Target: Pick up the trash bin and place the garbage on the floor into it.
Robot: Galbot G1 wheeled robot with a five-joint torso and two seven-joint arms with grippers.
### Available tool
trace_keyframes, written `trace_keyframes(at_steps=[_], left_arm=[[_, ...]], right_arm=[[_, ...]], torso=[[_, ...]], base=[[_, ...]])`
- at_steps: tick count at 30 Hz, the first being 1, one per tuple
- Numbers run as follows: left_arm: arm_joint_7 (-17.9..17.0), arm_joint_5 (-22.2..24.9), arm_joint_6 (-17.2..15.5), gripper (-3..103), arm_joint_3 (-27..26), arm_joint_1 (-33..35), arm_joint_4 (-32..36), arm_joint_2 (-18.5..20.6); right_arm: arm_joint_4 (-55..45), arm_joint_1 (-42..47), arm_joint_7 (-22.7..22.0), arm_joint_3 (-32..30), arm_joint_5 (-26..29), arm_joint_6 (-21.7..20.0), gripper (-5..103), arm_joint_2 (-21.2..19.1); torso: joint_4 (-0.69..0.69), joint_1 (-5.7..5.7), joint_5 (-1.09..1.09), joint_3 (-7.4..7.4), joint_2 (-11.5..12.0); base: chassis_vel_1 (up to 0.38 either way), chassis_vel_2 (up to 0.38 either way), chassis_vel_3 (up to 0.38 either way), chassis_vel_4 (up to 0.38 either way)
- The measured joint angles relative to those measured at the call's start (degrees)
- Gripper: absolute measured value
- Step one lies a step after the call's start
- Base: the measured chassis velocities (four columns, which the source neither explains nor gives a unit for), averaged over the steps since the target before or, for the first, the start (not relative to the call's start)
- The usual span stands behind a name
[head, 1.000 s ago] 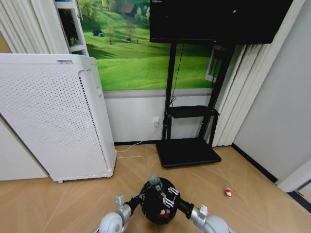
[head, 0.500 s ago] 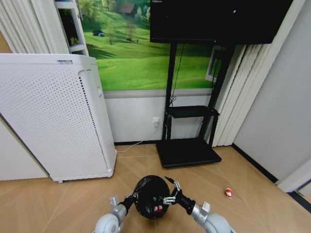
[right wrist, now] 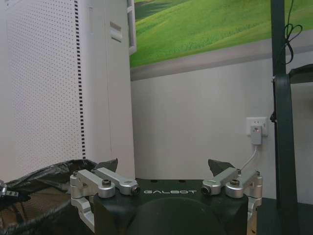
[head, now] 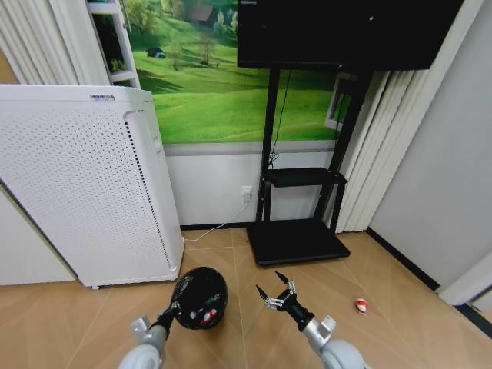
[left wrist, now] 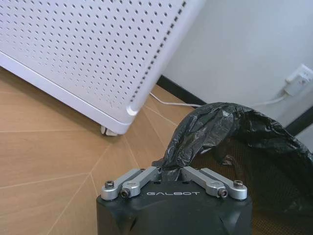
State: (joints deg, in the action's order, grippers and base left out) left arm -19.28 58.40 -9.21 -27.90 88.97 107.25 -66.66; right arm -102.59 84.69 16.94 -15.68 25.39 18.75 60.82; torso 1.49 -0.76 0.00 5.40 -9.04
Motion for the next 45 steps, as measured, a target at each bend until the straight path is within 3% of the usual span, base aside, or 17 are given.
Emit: trace_keyframes(at_steps=[7,14,20,21,23,26,30,33,45], left_arm=[[-0.68,2.55,-0.35,4,-3.23,-0.05,0.14,0.91],[-0.66,2.64,-0.42,4,-2.94,-0.03,-0.10,0.77],[-0.61,2.31,-0.39,4,-2.55,-0.30,-0.19,0.64],[-0.56,2.36,-0.43,4,-2.51,-0.38,-0.18,0.87],[-0.53,2.41,-0.42,4,-2.52,-0.40,-0.19,1.00],[-0.47,3.05,-0.42,4,-2.41,-0.66,-0.23,1.89],[-0.41,3.32,-0.43,4,-2.79,-0.34,0.05,2.08],[-0.33,3.72,-0.44,4,-4.03,0.33,0.91,2.08],[-0.01,3.61,-0.43,4,-4.57,1.09,1.58,1.49]], right_arm=[[0.88,0.33,-0.43,-0.11,-0.79,-0.16,100,0.48],[2.44,-0.03,-0.58,-0.44,-0.94,0.10,100,0.37],[6.23,-1.35,-4.72,-0.41,-5.03,0.65,100,1.30],[8.02,-2.13,-8.58,-0.56,-7.13,-0.57,100,1.92],[8.61,-2.61,-10.33,-0.63,-7.04,-1.52,100,1.97],[11.12,-4.86,-19.16,-0.91,-4.29,-7.94,100,1.71],[13.19,-6.89,-23.14,-0.92,-3.89,-12.65,100,1.04],[16.72,-10.81,-28.80,-0.83,-2.36,-20.32,100,-0.06],[20.43,-12.93,-30.73,-1.81,-0.90,-23.18,100,-0.53]], torso=[[0.02,0.00,-0.01,0.00,0.00],[0.02,0.00,0.01,0.01,0.00],[0.01,-0.01,-0.01,0.00,-0.01],[0.05,0.01,0.00,0.01,0.00],[0.04,0.00,0.00,0.00,0.00],[0.04,0.00,-0.01,0.01,0.00],[0.03,0.00,0.02,0.01,0.00],[0.02,0.00,0.02,0.01,0.00],[0.01,0.00,0.01,0.01,0.00]], base=[[-0.177,-0.156,0.150,0.146],[-0.235,-0.234,0.241,0.255],[-0.307,-0.305,0.298,0.298],[-0.302,-0.232,0.275,0.286],[-0.215,-0.232,0.275,0.218],[-0.095,-0.149,0.144,0.130],[-0.011,-0.023,0.013,0.013],[0.058,0.081,-0.069,-0.081],[0.014,0.019,-0.018,-0.020]])
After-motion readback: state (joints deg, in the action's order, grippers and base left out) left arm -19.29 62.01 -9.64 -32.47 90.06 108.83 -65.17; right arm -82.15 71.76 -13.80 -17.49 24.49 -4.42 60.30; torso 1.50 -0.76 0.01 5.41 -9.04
